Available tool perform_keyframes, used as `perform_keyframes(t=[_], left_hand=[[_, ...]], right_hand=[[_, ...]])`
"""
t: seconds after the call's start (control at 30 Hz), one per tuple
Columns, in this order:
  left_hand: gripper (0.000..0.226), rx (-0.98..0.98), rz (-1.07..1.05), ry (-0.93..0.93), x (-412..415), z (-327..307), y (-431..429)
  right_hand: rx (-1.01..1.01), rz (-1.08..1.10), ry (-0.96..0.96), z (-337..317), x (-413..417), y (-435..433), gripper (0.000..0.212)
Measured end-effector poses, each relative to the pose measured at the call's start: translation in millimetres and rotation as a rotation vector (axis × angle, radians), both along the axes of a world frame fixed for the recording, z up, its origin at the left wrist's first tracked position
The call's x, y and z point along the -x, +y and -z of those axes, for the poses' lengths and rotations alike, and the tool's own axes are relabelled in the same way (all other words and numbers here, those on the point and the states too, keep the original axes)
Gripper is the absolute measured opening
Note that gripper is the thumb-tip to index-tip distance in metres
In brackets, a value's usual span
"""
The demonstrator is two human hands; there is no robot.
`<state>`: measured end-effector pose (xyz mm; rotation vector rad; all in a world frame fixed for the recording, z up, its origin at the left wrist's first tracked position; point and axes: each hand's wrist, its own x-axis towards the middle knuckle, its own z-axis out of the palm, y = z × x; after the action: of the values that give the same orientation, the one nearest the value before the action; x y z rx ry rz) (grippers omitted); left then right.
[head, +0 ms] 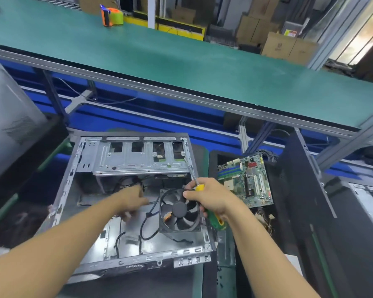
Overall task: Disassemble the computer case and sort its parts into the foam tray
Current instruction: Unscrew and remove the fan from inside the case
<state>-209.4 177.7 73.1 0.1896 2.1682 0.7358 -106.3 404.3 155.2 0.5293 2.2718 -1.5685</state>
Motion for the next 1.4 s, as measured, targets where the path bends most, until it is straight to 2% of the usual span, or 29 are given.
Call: perform_keyframes(t=[0.07,0.17,0.4,0.53,0.6,0.7,0.8,0.93,1.0,1.17,1.27,1.37,1.4], left_hand=[[0.056,0.246,0.163,0.136,-2.2,9.1,11.7],[0.036,0.297,0.208,0.208,-6.4,25.5,32.5],[0.022,0.083,0.023,0.252,-14.5,45.6,38.3],[0.028,0.128,-0.049,0.184,-2.1,29.0,9.1],[0.021,-0.005,-0.110,0.123,8.8,17.6,-9.9],[0.026,-0.135,-0.217,-0.023,13.8,10.6,-31.7],[0.026,-0.127,-0.198,-0.097,3.5,15.4,-38.0],[0.021,-0.095,-0.133,-0.025,2.3,14.6,-39.2],[0.019,-0.102,-0.114,-0.045,0.6,16.1,-43.0],[0.029,-0.165,-0.206,-0.129,-14.9,33.8,-57.8],[0.026,-0.184,-0.200,-0.141,-16.2,36.3,-65.2],[0.010,-0.205,-0.162,-0.116,-15.6,30.0,-67.3],[0.015,-0.203,-0.137,-0.091,-15.7,25.9,-68.0]], right_hand=[[-0.007,-0.007,-0.031,3.6,-3.4,-7.4,0.015],[0.021,0.010,-0.075,8.3,-10.5,-16.1,0.015],[0.019,0.036,-0.114,11.3,-23.9,-19.1,0.013],[-0.132,0.083,-0.068,14.7,-19.5,-24.2,0.009],[-0.127,0.130,-0.037,15.1,-17.2,-25.8,0.008],[-0.038,0.191,0.013,10.8,-14.8,-25.2,0.007],[-0.004,0.191,0.029,7.0,-11.8,-20.0,0.004],[-0.075,0.158,0.019,8.9,-7.2,-20.2,0.004],[-0.106,0.130,0.002,11.4,-5.9,-26.2,0.005],[-0.143,0.084,-0.061,17.5,-5.3,-40.7,0.007],[-0.066,0.058,-0.088,16.8,-6.3,-42.2,0.013],[0.028,-0.021,-0.127,12.7,-7.6,-44.0,0.019],[0.037,-0.056,-0.118,11.4,-8.2,-44.5,0.021]])
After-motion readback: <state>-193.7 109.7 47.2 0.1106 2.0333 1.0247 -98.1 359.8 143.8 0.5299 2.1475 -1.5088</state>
